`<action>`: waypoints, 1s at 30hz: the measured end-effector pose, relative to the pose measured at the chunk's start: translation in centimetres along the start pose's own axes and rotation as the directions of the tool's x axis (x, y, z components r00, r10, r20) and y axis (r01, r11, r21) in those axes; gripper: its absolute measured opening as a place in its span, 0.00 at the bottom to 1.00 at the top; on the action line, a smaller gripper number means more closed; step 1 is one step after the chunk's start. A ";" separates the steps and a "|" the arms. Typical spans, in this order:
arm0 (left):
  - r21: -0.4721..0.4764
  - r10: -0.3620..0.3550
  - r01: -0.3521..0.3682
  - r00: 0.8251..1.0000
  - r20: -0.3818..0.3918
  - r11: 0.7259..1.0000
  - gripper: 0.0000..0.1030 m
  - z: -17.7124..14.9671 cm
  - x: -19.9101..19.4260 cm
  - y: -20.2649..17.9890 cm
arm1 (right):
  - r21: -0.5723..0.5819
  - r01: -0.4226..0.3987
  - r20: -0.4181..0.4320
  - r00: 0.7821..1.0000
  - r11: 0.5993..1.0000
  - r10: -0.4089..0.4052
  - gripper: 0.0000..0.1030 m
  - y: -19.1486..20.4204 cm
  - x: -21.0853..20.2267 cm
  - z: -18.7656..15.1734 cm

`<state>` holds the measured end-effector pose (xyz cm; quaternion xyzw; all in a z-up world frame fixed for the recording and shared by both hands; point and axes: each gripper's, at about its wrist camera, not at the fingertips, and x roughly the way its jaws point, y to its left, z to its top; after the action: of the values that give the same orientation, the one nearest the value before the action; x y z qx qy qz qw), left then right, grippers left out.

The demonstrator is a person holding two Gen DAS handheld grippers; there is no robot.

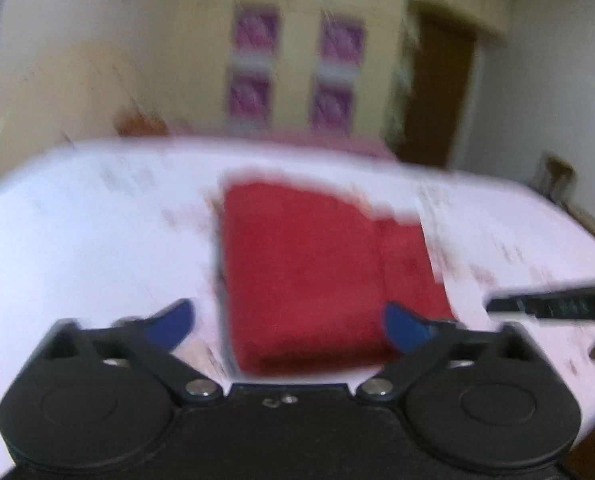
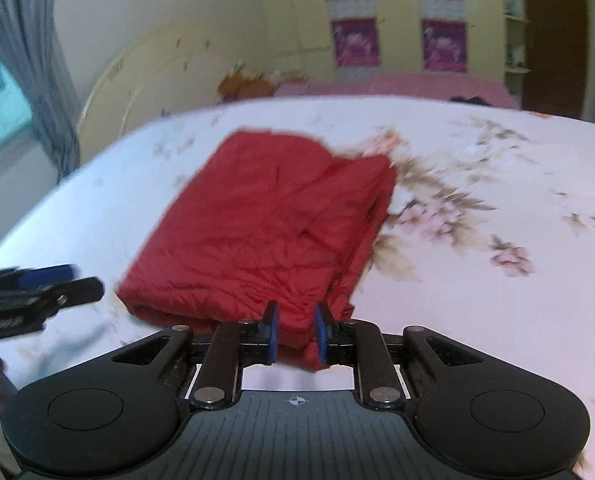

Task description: Fold large clothes

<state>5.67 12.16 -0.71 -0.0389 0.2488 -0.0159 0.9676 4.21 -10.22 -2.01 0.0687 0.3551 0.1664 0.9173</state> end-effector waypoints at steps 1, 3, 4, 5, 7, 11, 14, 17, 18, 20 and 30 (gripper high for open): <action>0.016 0.031 -0.031 0.999 0.009 0.999 1.00 -0.1 -0.2 -0.6 | 0.014 0.059 0.057 0.997 0.998 -0.059 0.94 0.0 -1.1 -0.4; 0.020 0.061 -0.060 0.997 -0.040 0.998 1.00 -0.1 -0.1 -1.5 | -0.003 0.052 0.069 0.996 0.999 -0.051 1.00 0.1 -2.1 -0.8; 0.012 0.062 -0.062 0.997 -0.040 0.998 1.00 -0.1 -0.5 -1.9 | -0.007 0.039 0.052 0.998 0.999 -0.039 1.00 0.2 -2.4 -0.9; 0.010 0.060 -0.060 0.998 -0.033 0.998 1.00 -0.1 -1.1 -2.2 | -0.013 0.064 0.059 0.996 0.998 -0.063 1.00 0.5 -3.0 -1.0; 0.020 0.064 -0.063 0.998 -0.028 0.998 1.00 0.0 -2.2 -3.0 | -0.033 0.089 0.092 0.992 0.995 -0.086 1.00 1.1 -4.4 -1.3; 0.027 0.050 -0.049 0.998 -0.044 0.998 1.00 0.0 -4.6 -4.4 | -0.017 0.158 0.100 0.983 0.987 -0.155 1.00 1.8 -6.2 -1.4; 0.021 0.036 -0.035 0.998 -0.059 0.999 1.00 -0.6 -6.1 -5.0 | -0.005 0.168 0.075 0.983 0.986 -0.167 1.00 2.1 -6.9 -2.1; 0.042 0.032 -0.030 0.998 -0.060 0.999 1.00 -1.0 -6.9 -5.4 | 0.000 0.178 0.075 0.981 0.984 -0.178 1.00 2.5 -8.0 -3.4; 0.047 0.032 -0.029 0.998 -0.059 0.998 1.00 -1.2 -7.1 -5.5 | -0.002 0.178 0.071 0.982 0.984 -0.177 1.00 2.7 -8.5 -3.7; 0.054 0.034 -0.031 0.998 -0.054 0.998 1.00 -1.4 -7.6 -5.7 | -0.002 0.182 0.071 0.981 0.983 -0.182 1.00 3.0 -8.9 -4.2; 0.051 0.031 -0.029 0.999 -0.044 0.998 1.00 -1.5 -8.3 -5.8 | -0.016 0.186 0.074 0.980 0.982 -0.184 1.00 3.2 -10.0 -4.4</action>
<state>-2.36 6.66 2.41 -0.0103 0.2704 -0.0084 0.9627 -6.47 -10.71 1.79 0.0307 0.3245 0.0818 0.9418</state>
